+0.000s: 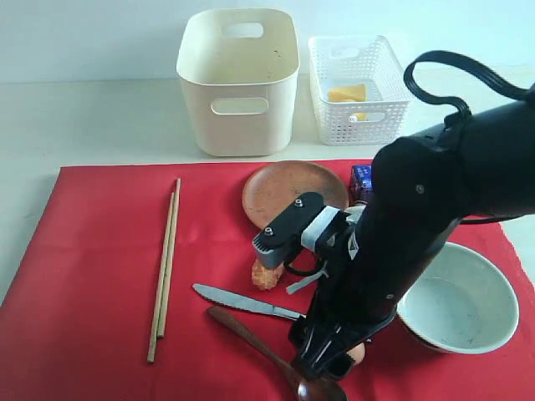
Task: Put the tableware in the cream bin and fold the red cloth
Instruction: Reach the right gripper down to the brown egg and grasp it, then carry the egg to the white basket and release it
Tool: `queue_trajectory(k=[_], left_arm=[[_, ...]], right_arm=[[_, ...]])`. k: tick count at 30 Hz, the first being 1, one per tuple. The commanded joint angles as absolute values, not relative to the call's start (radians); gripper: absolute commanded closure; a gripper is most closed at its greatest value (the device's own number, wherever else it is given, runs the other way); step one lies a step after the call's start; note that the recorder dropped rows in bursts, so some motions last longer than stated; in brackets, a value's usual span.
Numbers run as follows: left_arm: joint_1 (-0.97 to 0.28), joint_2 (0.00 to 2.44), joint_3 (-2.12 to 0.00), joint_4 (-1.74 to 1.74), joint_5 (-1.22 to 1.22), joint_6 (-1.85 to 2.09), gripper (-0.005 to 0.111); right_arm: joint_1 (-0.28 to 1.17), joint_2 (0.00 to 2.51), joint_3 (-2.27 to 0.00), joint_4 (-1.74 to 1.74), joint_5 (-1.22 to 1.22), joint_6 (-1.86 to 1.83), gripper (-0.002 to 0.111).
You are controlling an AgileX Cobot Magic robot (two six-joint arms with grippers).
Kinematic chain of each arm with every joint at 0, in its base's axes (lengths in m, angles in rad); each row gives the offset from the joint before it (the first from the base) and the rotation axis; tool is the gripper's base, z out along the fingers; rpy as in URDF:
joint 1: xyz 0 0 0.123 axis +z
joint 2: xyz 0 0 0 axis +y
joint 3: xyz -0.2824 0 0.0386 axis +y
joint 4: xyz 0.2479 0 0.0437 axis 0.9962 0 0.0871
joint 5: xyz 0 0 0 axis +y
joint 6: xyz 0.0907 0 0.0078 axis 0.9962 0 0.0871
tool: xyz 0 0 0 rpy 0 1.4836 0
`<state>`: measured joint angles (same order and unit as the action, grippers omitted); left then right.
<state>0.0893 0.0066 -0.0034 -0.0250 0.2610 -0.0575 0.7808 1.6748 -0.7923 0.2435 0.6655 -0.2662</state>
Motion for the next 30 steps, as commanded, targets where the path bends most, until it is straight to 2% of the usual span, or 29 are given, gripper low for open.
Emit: queue_trajectory(k=[1,3,5,13,19,30], left_arm=[[0.09,0.0,0.0,-0.032,0.258,-0.055,0.104],[0.09,0.0,0.0,-0.032,0.258,-0.055,0.104],[0.09,0.0,0.0,-0.032,0.258,-0.055,0.104],[0.09,0.0,0.0,-0.032,0.258,-0.055,0.104],[0.09,0.0,0.0,-0.032,0.258,-0.055,0.104],[0.09,0.0,0.0,-0.032,0.258,-0.055,0.104]], right_arm=[[0.784,1.695,-0.761,0.228,0.608,-0.256,0.03],[0.784,1.701,-0.757,0.228,0.586,-0.256,0.03],[0.784,1.71,-0.755,0.228,0.569,-0.256,0.035],[0.784,1.721,-0.755,0.224,0.569,-0.256,0.084],[0.784,1.687,-0.755,0.264,0.575,-0.258,0.108],[0.784,1.538,-0.756,0.306,0.5,-0.267,0.108]])
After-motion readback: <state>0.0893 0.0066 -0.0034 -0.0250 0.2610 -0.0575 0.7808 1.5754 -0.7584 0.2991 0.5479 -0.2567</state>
